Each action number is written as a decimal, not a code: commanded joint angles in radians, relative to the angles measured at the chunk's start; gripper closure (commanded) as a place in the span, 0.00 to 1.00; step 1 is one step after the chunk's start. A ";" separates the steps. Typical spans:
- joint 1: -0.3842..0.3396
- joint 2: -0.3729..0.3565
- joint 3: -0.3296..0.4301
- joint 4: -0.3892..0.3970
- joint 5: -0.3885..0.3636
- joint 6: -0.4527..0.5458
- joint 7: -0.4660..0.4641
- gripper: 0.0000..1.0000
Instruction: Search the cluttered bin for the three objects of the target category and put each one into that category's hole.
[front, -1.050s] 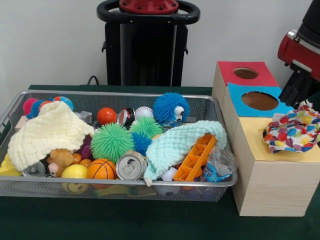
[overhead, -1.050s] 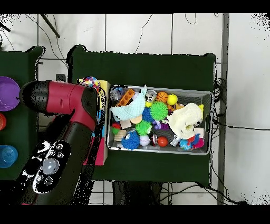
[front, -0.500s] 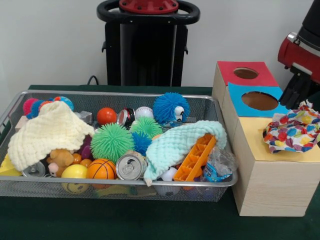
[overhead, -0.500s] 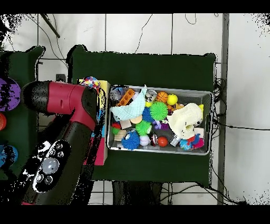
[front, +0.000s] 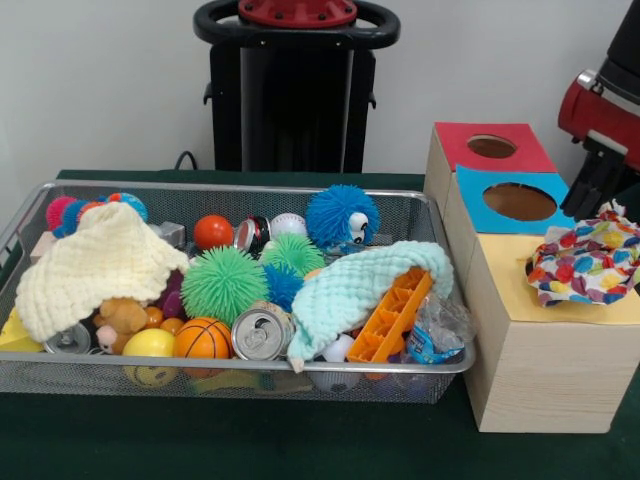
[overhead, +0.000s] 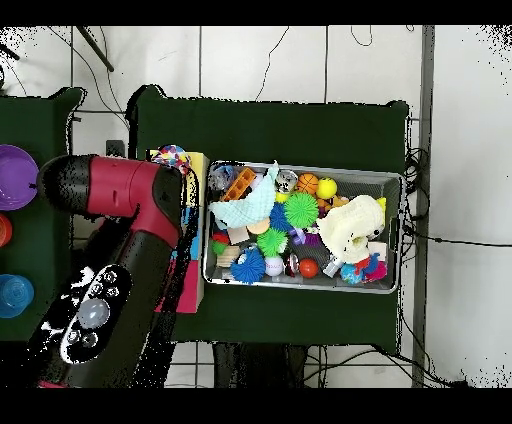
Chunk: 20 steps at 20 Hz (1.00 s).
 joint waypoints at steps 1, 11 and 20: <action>-0.002 0.050 0.072 0.047 0.019 -0.051 0.287 1.00; -0.002 0.064 0.074 0.045 0.029 -0.088 0.292 1.00; -0.003 0.070 0.074 0.055 0.033 -0.128 0.285 1.00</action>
